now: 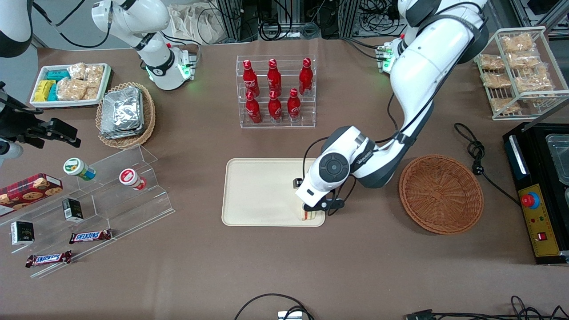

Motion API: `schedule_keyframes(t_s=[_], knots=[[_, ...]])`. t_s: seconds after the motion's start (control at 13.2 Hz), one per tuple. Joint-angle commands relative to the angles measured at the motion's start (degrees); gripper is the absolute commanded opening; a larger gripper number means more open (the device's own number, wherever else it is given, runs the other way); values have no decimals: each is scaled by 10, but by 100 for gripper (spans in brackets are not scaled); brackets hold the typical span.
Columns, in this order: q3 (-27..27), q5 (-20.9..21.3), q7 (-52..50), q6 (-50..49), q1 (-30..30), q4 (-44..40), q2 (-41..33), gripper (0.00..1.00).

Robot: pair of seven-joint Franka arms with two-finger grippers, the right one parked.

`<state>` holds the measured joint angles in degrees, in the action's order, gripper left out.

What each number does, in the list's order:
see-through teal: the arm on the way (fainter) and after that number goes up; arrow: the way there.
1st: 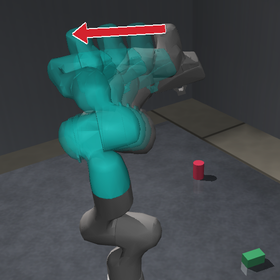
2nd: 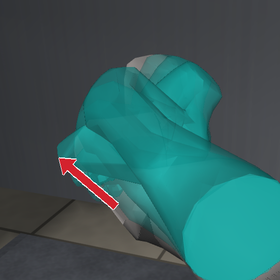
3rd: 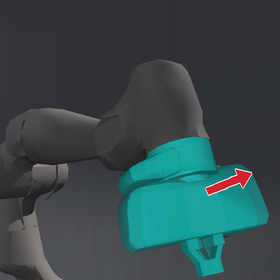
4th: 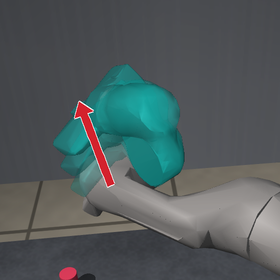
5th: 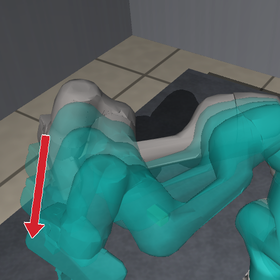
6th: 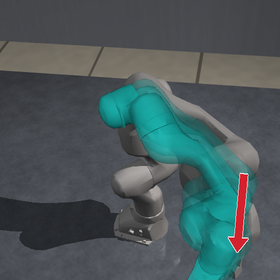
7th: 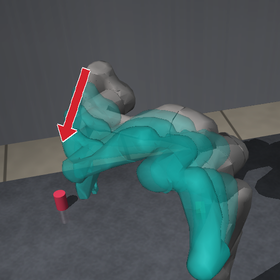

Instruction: Place sandwich from basket to tray

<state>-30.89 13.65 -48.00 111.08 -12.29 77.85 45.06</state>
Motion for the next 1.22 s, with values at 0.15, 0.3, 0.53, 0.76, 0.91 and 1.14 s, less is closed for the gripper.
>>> schedule_keyframes(t_s=[0.15,0.3,0.53,0.76,0.91,1.14], knots=[[15,12,-37,-46,36,137,-170,88],[14,2,-36,-32,54,206,-231,85],[13,-29,-10,-34,78,245,-277,82],[14,-88,87,-65,143,274,-349,82],[15,-94,124,-83,181,269,-366,84],[15,-95,194,-101,241,268,-388,90]])
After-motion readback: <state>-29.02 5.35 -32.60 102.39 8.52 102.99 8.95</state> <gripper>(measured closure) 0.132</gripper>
